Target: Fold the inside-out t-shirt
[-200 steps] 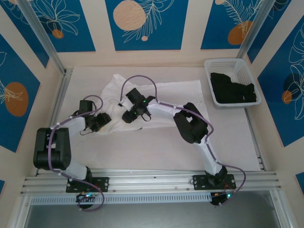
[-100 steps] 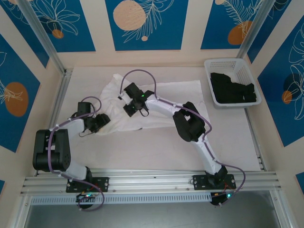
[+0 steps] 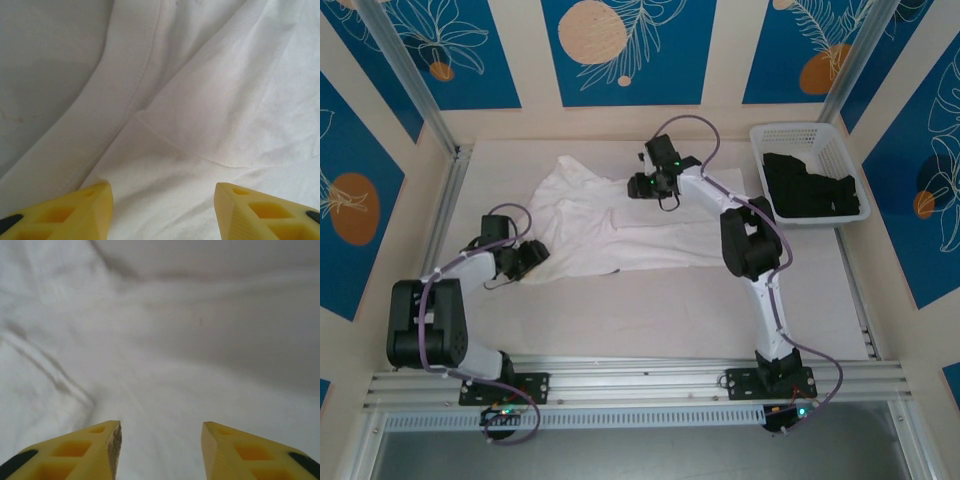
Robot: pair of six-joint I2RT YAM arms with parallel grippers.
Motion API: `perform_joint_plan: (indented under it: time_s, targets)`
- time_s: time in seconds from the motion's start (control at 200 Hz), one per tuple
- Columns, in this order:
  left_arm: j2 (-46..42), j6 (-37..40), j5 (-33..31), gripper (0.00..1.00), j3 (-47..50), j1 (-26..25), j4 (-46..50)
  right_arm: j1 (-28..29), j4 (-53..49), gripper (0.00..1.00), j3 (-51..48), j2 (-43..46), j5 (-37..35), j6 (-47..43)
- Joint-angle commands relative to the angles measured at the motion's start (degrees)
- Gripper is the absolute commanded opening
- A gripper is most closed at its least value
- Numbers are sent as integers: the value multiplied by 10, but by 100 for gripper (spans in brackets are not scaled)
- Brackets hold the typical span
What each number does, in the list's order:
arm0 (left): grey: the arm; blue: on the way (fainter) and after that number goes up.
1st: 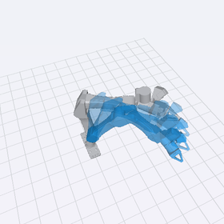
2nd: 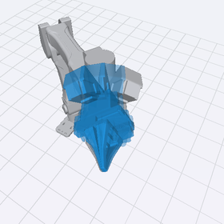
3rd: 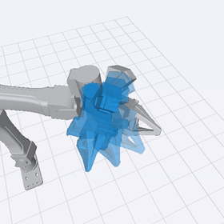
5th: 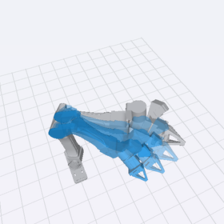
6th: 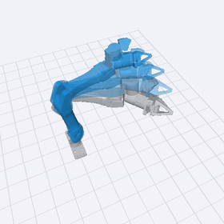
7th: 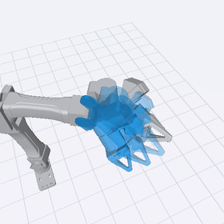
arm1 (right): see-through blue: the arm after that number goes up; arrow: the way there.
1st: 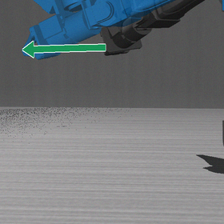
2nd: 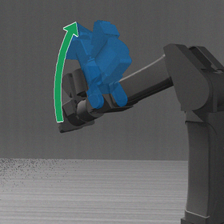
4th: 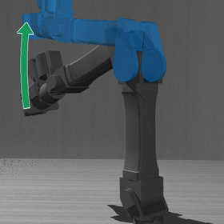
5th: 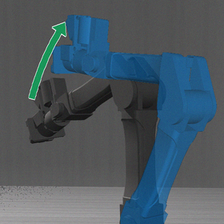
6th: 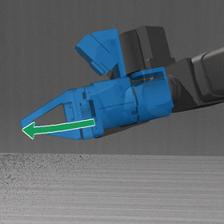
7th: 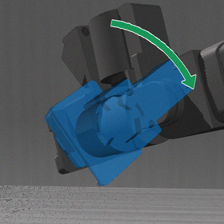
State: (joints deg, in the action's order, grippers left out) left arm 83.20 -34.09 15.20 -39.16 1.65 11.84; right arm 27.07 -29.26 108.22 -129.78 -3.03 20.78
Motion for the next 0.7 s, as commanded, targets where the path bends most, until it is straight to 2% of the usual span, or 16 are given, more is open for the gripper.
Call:
perform_joint_plan:
  time_s: [0.0,0.13,0.22,0.32,0.465,0.575,0.695]
  targets:
    - [-32,8,-31,56,-29,4,26,19,-3,48,-84,102,11,-25]
    - [-68,23,-64,56,-43,-21,37,0,-5,49,-241,215,-15,-18]
    - [-64,25,-47,56,-56,-70,28,-56,-17,51,-344,289,-3,17]
    - [-19,20,-4,56,-72,-114,16,-137,-55,52,-395,302,24,46]
    - [41,3,33,56,-69,-83,-1,-205,-97,50,-415,271,19,46]
    - [55,10,45,56,-59,-56,7,-217,-122,47,-427,254,25,42]
    - [35,19,43,56,-26,-49,25,-222,-118,45,-472,268,51,48]
